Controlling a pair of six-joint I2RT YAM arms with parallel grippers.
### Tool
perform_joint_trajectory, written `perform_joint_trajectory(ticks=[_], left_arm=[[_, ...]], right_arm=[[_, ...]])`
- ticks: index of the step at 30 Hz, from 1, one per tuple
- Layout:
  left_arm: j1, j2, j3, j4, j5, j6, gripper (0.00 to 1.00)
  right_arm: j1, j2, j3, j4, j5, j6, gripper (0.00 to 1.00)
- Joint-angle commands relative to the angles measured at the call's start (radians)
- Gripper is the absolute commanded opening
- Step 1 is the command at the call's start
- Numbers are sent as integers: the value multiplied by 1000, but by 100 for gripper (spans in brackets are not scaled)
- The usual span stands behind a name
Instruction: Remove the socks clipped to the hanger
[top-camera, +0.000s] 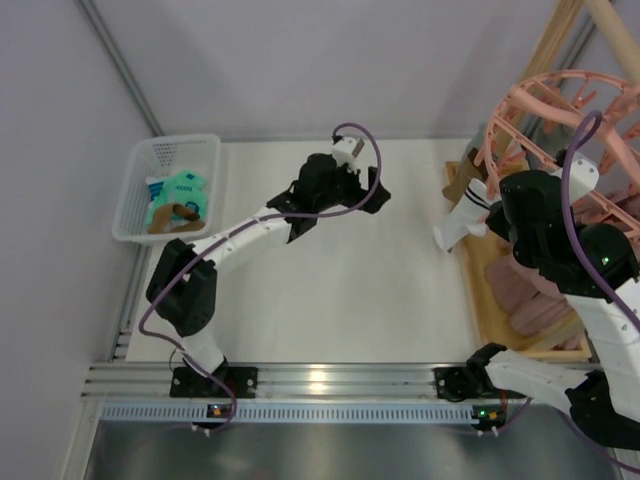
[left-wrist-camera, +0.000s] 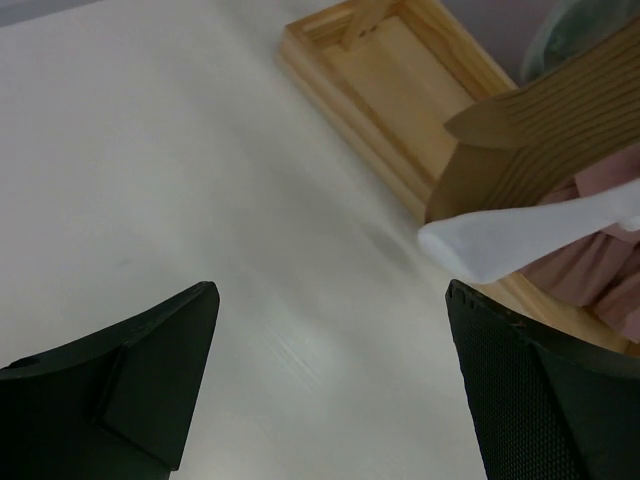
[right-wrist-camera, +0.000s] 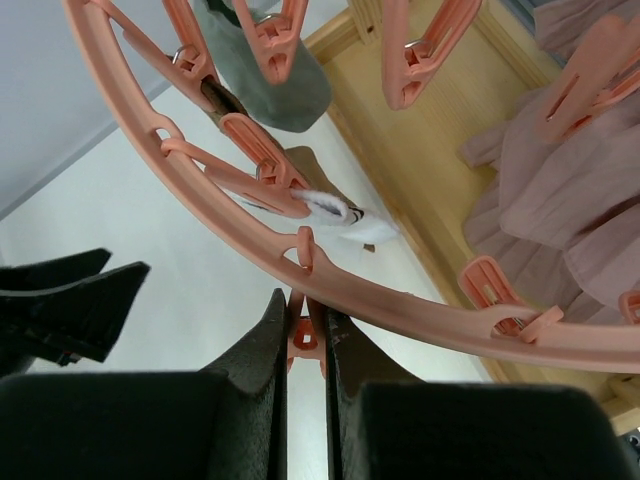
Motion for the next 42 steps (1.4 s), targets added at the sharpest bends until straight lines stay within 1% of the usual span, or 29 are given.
perform_joint_trajectory(ticks=[1,2,5,7,8,11,14,15,16,17,18,19,20,23,24,26,27,28,29,30,31,32,33,34,35,36,37,38,42], left_arm=[[-47,105,99,198,284,58,99],[-103,132,127,200,307,83,98],[-186,224,219,240,364,152,99],[-216,279,284,241,389,195,99],[-236,296,302,241,439,205,99],[-254,355,361,287,571,181,98],[-277,399,401,289,649,184,99],[-283,408,410,287,645,187,98],[-297,419,419,287,631,189,94],[-302,437,442,287,628,181,85],[-303,442,447,287,609,170,52],[-305,444,447,286,573,152,25],[-303,433,427,286,521,103,0],[-309,371,361,286,287,41,0],[-316,341,285,286,102,34,0],[-358,257,211,289,-52,89,0],[-381,232,162,287,-189,122,0],[-444,214,148,287,-388,197,0],[-473,189,142,286,-483,231,0],[-498,183,140,286,-570,259,0],[-547,181,141,286,-716,305,0],[-564,177,141,287,-767,325,0],[-578,177,143,286,-819,331,0],[-601,180,155,286,-874,387,0],[-610,189,163,286,-956,411,0],[-619,194,172,286,-1002,435,0],[-636,201,181,286,-1051,487,0],[-644,217,204,287,-1158,507,0],[-667,263,243,292,-1324,574,0]], right_arm=[[-5,-13,25,-58,-21,-24,0],[-6,-15,25,-58,-22,-24,0],[-6,-16,20,-53,-45,-22,0],[-5,-27,8,-50,-51,-21,0],[-5,-32,3,-48,-51,-19,0],[-5,-41,-3,-52,-47,-21,0],[-5,-44,11,-62,-38,-19,0],[-5,-47,12,-62,-38,-19,0],[-5,-52,11,-62,-38,-21,0],[-6,-52,11,-62,-38,-21,0],[-6,-55,11,-61,-38,-19,0],[-5,-58,11,-64,-38,-19,0],[-6,-58,8,-65,-32,-18,1],[-6,-58,6,-64,-28,-16,6],[-5,-53,8,-64,-30,-16,8],[-6,-47,14,-67,-33,-10,11],[-6,-44,18,-64,-33,-10,18],[-6,-41,22,-65,-35,-12,22],[-6,-39,31,-65,-39,-12,30],[-5,-35,35,-65,-45,-16,33],[-5,-29,41,-70,-47,-19,36],[-6,-26,51,-70,-56,-21,39],[-6,-24,54,-71,-65,-22,47],[-6,-22,57,-68,-74,-33,52],[-5,-21,60,-68,-90,-41,62],[-5,-22,63,-71,-94,-44,65],[-5,-22,66,-71,-103,-48,66],[-6,-22,72,-73,-122,-51,67],[-5,-48,86,-71,-163,-45,66]])
